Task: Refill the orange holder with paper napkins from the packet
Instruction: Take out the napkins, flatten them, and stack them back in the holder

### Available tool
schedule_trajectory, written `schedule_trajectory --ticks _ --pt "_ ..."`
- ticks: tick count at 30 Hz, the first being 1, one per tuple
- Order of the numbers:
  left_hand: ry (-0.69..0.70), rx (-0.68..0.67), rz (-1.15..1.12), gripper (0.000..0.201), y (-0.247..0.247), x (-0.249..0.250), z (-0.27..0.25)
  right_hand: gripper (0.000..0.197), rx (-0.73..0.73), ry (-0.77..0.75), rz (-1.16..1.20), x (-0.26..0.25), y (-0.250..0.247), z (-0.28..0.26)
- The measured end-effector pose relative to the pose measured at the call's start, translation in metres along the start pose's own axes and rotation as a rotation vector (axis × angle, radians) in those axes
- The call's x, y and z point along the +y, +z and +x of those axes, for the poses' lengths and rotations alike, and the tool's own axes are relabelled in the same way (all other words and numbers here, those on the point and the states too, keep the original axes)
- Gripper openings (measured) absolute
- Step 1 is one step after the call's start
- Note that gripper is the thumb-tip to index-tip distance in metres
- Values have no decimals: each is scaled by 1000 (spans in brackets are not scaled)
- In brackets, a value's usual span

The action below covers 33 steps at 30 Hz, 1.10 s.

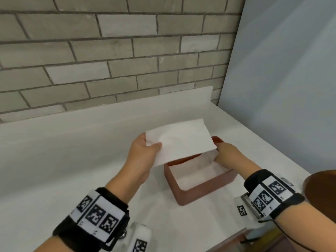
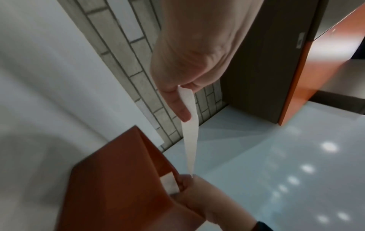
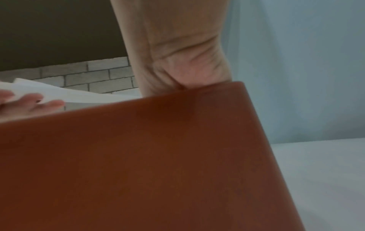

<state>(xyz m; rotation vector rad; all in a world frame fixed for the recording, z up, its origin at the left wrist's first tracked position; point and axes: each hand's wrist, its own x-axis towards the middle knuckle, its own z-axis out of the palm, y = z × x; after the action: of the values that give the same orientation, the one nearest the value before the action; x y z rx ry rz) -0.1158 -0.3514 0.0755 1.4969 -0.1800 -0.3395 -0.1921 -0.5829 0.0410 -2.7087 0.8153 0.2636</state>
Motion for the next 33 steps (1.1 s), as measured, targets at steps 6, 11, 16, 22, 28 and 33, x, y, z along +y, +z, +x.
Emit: schedule_trajectory --ticks 6,11,16,22,28,33 --pt "-44 0 98 30 26 -21 -5 42 60 -1 -42 1 -5 -5" --pt "-64 12 100 28 39 -25 -3 56 565 -84 280 20 -9 -18" --pt "-122 -10 50 29 52 -30 -4 44 297 109 559 37 -1 -12" --pt "-200 -21 53 30 64 -38 -2 41 254 112 645 42 8 -9" --pt "-113 -144 484 34 75 -38 -9 39 294 72 631 45 12 -6" --pt "-74 -188 665 54 79 -37 -14 39 310 44 620 47 15 -6"
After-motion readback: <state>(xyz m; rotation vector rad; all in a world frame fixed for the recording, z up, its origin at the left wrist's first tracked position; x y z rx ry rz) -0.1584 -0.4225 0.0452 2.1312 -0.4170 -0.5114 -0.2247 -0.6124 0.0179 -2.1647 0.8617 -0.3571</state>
